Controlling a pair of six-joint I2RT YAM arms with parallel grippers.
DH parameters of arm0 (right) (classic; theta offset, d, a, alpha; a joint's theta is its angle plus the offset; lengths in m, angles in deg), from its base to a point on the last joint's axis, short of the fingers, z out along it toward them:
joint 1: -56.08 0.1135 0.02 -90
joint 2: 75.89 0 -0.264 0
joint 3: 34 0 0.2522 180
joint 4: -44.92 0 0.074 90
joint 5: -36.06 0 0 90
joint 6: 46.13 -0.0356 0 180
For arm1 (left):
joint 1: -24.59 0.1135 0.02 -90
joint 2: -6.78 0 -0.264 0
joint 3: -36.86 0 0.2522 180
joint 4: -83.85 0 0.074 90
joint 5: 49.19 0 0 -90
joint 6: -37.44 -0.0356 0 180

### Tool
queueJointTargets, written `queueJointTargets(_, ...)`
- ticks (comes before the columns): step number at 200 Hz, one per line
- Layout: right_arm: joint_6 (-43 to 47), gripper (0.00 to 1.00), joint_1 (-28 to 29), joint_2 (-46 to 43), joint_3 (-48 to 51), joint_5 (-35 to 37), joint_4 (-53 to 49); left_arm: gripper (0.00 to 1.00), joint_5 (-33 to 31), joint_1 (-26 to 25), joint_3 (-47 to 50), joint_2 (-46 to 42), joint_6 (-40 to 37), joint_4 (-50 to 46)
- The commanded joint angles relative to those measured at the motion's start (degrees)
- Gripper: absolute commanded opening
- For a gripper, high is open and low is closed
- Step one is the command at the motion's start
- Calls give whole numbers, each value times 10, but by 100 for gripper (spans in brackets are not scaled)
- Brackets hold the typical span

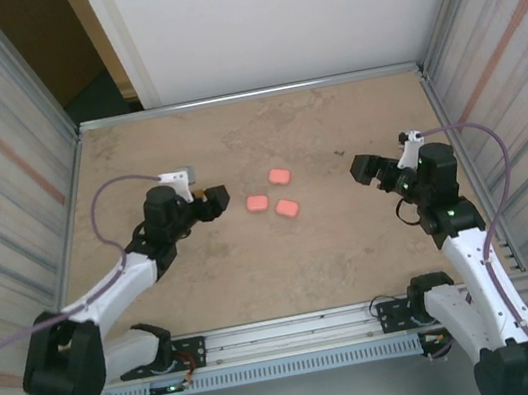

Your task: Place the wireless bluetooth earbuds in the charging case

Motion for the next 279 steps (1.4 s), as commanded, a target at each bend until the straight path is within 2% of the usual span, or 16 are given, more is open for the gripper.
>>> queueJointTargets(1,41,100,-20,3,6,52,-3,81,-103,6,23,-66,-51,-61)
queueJointTargets(46,63,100,-67,14,48,88,64,90,-230,18,66,-187,-95,-88)
queueJointTargets(83,117,100,-76,19,113,116,187,95,-264,55,95,-247,-115,-93)
queueJointTargets(96,131,100,-76,29,124,127,206,99,-277,69,101,-255,-118,-94)
queueJointTargets(126,155,100,-76,75,143,122,261,99,-300,102,112,-256,-126,-89)
queueJointTargets(157,171,100,-77,116,195,129,395,99,-356,113,138,-248,-141,-44)
queueJointTargets(180,196,100,-76,151,212,137,450,99,-386,115,155,-234,-172,-7)
queueJointTargets(226,221,100,-67,235,231,119,564,99,-364,131,173,-188,-230,66)
queueJointTargets(264,256,100,-47,313,219,103,616,99,-291,176,172,-138,-236,92)
queueJointTargets(279,261,100,-47,345,220,92,641,99,-281,182,177,-118,-243,111)
